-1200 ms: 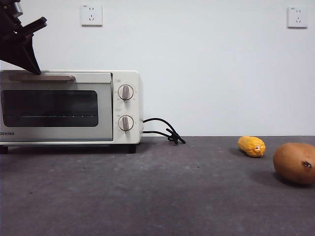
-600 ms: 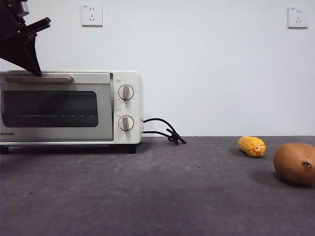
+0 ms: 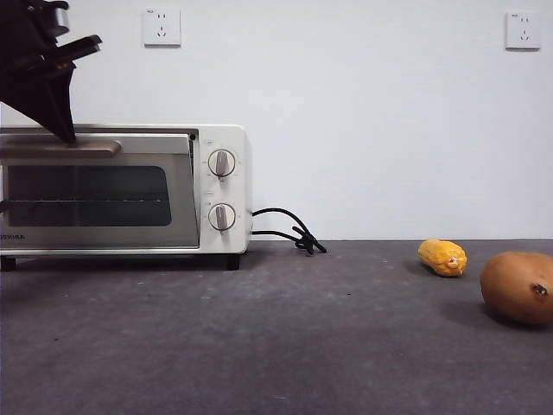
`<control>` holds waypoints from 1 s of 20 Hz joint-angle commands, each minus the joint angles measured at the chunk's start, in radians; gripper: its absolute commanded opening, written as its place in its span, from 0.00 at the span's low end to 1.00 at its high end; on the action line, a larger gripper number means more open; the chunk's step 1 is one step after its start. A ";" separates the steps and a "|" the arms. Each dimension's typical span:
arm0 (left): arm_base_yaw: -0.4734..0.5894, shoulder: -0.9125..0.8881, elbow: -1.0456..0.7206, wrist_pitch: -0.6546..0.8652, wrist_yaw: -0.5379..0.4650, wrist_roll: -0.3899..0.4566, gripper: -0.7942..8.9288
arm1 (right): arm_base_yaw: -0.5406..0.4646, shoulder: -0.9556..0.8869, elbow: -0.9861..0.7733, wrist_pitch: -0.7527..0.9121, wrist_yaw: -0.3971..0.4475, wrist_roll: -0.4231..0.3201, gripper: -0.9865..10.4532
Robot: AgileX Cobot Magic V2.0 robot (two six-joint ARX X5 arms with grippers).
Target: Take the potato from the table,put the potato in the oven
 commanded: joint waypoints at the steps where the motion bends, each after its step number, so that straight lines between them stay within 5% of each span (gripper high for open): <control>1: -0.022 0.062 -0.041 0.010 -0.076 0.019 0.07 | 0.000 -0.001 0.002 0.003 0.001 -0.022 0.08; 20: -0.172 0.063 -0.044 -0.019 -0.205 0.013 0.07 | 0.000 -0.001 0.002 -0.002 0.027 -0.074 0.08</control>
